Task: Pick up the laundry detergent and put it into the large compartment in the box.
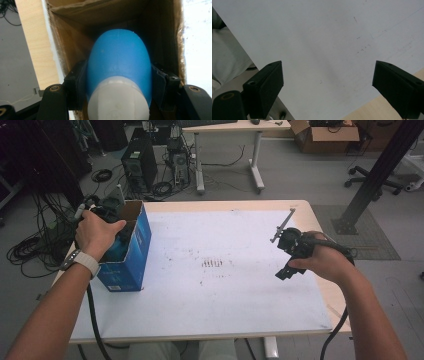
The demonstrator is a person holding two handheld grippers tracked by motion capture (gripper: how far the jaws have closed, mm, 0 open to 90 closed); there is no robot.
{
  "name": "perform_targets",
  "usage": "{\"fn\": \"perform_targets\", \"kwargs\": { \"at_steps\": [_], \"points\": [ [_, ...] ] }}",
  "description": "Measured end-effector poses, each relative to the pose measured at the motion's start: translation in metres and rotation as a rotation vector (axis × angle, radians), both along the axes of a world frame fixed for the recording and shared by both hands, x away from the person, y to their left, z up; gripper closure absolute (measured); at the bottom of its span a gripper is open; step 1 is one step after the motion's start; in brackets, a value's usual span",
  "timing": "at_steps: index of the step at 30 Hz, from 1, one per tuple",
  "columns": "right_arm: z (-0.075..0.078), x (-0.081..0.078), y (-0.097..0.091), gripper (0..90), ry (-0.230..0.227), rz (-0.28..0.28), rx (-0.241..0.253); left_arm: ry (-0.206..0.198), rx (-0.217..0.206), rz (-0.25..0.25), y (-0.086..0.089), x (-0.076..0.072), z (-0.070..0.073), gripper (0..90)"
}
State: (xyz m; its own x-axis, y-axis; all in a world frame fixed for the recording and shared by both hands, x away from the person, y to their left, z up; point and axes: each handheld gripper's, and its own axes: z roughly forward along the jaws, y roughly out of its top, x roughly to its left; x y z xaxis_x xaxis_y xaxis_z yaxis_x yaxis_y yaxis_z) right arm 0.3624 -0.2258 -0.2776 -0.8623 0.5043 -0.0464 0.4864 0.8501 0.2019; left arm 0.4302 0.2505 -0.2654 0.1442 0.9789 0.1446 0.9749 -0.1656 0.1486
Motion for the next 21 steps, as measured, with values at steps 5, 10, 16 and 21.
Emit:
{"fn": "perform_targets", "kwargs": {
  "at_steps": [5,10,16,21],
  "points": [
    [-0.0060,0.0004,-0.0005,9.8,0.010,0.001,-0.002,-0.001,-0.001,-0.002,0.0002,0.0001,-0.0016,37.8],
    [-0.0079,0.0008,0.0000,9.8,0.012,0.002,0.001,0.003,-0.001,-0.002,0.0002,0.0014,-0.0020,37.7],
    [-0.0069,0.0009,-0.0004,9.8,0.012,0.001,-0.001,0.005,-0.010,-0.006,0.0023,0.0019,-0.0022,37.4],
    [-0.0071,0.0005,0.0005,9.8,0.013,0.002,-0.003,0.003,-0.014,-0.008,0.0034,0.0021,-0.0021,33.8]
  ]
}}
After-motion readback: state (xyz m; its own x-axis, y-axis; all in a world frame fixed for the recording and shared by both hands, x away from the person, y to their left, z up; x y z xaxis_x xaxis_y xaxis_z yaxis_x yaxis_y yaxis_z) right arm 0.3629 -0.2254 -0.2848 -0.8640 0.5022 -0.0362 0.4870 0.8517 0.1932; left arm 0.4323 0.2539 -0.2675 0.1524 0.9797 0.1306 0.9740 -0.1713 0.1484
